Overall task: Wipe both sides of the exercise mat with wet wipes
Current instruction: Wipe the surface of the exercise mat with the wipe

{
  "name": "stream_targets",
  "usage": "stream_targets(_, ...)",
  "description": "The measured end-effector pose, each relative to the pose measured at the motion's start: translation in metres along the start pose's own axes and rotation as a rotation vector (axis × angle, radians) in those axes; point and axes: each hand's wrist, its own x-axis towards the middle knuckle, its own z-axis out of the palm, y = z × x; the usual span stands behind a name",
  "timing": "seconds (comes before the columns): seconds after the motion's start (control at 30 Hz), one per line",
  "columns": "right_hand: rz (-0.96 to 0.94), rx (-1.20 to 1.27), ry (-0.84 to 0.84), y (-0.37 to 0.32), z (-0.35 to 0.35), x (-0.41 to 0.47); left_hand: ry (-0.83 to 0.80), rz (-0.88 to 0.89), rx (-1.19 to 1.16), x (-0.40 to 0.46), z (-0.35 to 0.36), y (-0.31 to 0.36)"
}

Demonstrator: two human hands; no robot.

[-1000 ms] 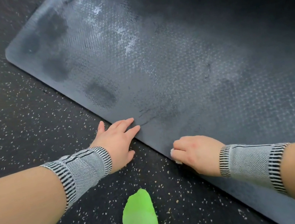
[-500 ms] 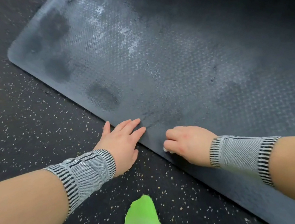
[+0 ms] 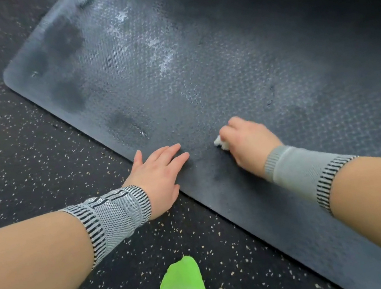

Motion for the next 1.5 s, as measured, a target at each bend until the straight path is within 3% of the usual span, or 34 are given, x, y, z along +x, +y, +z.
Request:
stream_targets(0.1, 0.186, 0.029, -0.015, -0.011, -0.002, 0.003, 0.0, -0.004, 0.002, 0.001, -0.001, 0.0)
stream_targets(0.23, -0.211, 0.117, -0.185, -0.071, 0.014, -0.027, 0.002, -0.006, -0.02, 0.005, -0.004, 0.004)
stream_targets(0.3, -0.313, 0.13, -0.13, -0.057, 0.011, -0.025, 0.004, -0.006, -0.023, 0.007, -0.005, 0.003)
stream_targets(0.37, -0.177, 0.073, -0.073, -0.021, 0.004, -0.01, 0.007, -0.007, -0.014, 0.007, -0.004, 0.0)
stream_targets(0.43, 0.107, 0.053, 0.033, 0.013, -0.003, -0.001, 0.005, -0.011, -0.012, 0.006, -0.002, -0.003)
stream_targets(0.5, 0.249, 0.057, 0.064, 0.009, -0.002, 0.0, 0.006, -0.014, -0.008, 0.007, -0.002, -0.003)
stream_targets(0.63, -0.116, 0.12, -0.185, -0.06, 0.011, -0.032, 0.032, 0.001, -0.016, 0.013, -0.007, 0.004)
stream_targets(0.77, -0.306, 0.043, -0.276, -0.027, 0.006, -0.046, 0.028, 0.032, -0.008, 0.02, -0.011, 0.009)
stream_targets(0.83, -0.2, -0.004, -0.157, 0.009, -0.003, -0.043, 0.028, 0.041, -0.004, 0.021, -0.012, 0.01)
stream_targets(0.9, 0.082, -0.006, -0.02, 0.034, -0.014, -0.034, 0.032, 0.046, 0.001, 0.023, -0.013, 0.011)
stream_targets(0.97, 0.321, 0.034, 0.045, 0.03, -0.014, -0.019, 0.038, 0.046, -0.001, 0.025, -0.015, 0.013)
stream_targets(1.0, 0.353, 0.044, 0.026, 0.017, -0.01, -0.013, 0.039, 0.045, 0.0, 0.026, -0.015, 0.014)
stream_targets(1.07, 0.213, 0.074, -0.057, -0.022, -0.003, -0.013, 0.05, 0.043, 0.002, 0.03, -0.017, 0.016)
stream_targets(1.13, -0.045, 0.109, -0.201, -0.049, 0.001, -0.026, 0.065, 0.039, -0.001, 0.034, -0.019, 0.018)
stream_targets(1.23, -0.234, 0.034, -0.283, -0.022, -0.01, -0.039, 0.073, 0.05, -0.008, 0.04, -0.023, 0.02)
stream_targets(1.3, -0.087, -0.073, -0.223, 0.025, -0.019, -0.034, 0.07, 0.061, -0.014, 0.043, -0.023, 0.02)
stream_targets(1.4, 0.412, -0.046, 0.03, 0.075, -0.035, -0.019, 0.066, 0.072, -0.009, 0.049, -0.025, 0.02)
stream_targets(1.43, 0.499, 0.001, 0.079, 0.071, -0.032, -0.012, 0.072, 0.072, -0.006, 0.051, -0.026, 0.02)
stream_targets(1.5, 0.471, 0.059, 0.061, 0.041, -0.019, 0.0, 0.085, 0.071, -0.001, 0.058, -0.029, 0.022)
